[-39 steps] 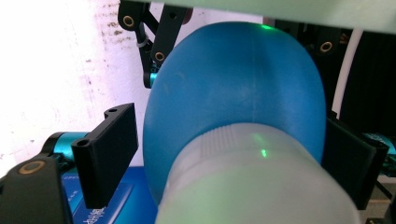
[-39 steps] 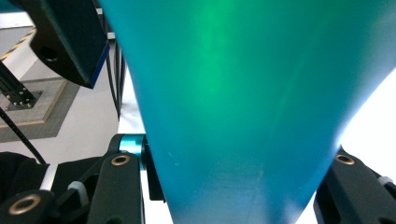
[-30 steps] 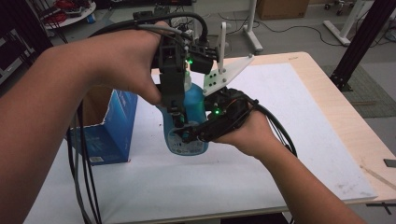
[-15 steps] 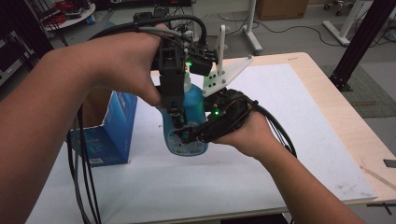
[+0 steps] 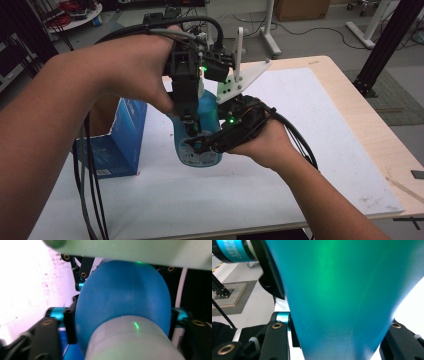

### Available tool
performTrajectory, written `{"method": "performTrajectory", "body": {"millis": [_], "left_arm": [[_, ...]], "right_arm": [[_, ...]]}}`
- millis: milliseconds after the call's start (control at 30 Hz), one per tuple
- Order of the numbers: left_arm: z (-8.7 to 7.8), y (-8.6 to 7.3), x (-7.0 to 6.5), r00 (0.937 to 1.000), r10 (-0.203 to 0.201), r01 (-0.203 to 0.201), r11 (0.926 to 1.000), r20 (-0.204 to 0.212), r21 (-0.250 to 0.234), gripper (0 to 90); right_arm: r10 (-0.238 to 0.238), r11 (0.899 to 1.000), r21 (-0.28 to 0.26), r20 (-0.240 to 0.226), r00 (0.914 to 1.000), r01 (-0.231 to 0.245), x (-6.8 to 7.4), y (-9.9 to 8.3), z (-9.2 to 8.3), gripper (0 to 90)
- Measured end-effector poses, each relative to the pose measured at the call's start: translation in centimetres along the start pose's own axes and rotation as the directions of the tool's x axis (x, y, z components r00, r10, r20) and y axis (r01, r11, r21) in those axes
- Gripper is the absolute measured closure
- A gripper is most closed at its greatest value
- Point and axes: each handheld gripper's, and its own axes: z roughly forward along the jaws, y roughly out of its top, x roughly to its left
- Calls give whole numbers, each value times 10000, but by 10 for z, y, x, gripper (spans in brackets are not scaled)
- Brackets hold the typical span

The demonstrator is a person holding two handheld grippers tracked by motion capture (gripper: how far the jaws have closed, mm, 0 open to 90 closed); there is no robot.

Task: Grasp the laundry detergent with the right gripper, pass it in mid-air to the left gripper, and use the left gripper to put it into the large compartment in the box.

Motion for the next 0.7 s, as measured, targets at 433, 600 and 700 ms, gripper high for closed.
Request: {"method": "performTrajectory", "body": {"millis": [433,600,700], "left_arm": [[-1,-1,-2,10000,-42,43,9999,-77,120,385],[-3,-2,-2,10000,-73,73,10000,25,7,386],[-4,-5,-1,9998,-169,170,9998,133,-115,386]], "right_arm": [[110,9999,-102,-227,9997,-112,1,-1,1,472],[33,9999,-145,-279,9996,-37,2,0,0,451],[-165,9990,-416,-391,9991,148,2,0,-4,341]]}}
